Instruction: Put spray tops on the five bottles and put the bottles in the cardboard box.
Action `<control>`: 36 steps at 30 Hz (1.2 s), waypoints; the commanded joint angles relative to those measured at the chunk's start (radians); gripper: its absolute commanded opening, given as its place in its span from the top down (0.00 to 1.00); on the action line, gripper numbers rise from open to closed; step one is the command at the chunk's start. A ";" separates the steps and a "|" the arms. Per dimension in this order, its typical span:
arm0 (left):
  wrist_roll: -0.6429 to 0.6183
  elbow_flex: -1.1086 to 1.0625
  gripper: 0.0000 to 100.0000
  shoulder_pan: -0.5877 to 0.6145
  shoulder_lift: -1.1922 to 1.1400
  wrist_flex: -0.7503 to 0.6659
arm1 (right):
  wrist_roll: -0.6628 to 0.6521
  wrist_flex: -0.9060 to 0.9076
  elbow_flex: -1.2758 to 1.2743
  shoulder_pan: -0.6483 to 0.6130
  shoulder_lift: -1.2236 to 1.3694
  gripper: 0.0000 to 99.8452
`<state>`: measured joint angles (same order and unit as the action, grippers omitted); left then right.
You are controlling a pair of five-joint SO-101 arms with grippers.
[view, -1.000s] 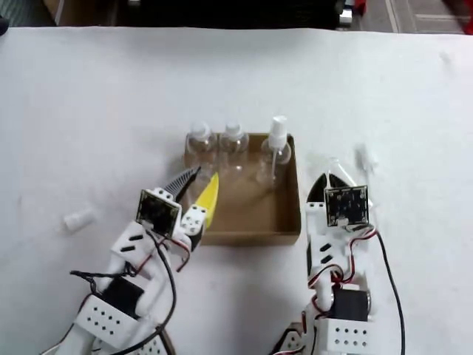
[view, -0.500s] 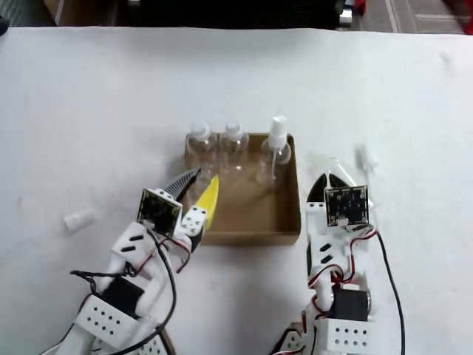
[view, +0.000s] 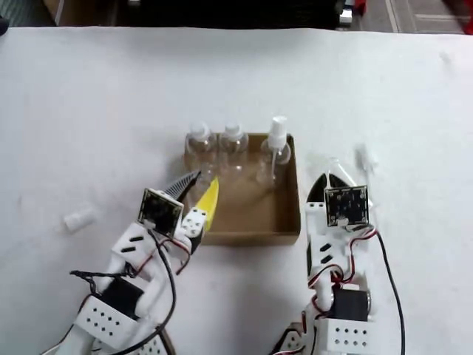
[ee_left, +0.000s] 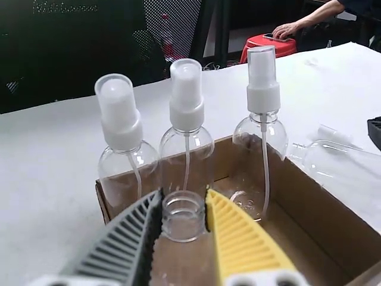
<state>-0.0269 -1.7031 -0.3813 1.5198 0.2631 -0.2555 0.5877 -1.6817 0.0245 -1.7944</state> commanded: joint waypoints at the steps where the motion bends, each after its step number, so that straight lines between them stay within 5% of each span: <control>1: -0.006 0.008 0.97 -0.001 -0.018 0.003 | -0.012 -0.025 -0.009 0.002 -0.007 0.98; 12: -0.075 0.006 0.97 -0.050 -0.022 -0.133 | -0.012 -0.025 -0.009 0.001 -0.007 0.98; 36: -0.078 0.046 0.90 -0.051 -0.018 0.058 | -0.012 -0.024 -0.009 0.001 -0.007 0.98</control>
<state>-0.0928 -1.7031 -0.4227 1.5136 0.2585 -0.2555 0.5877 -1.6817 0.0245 -1.7944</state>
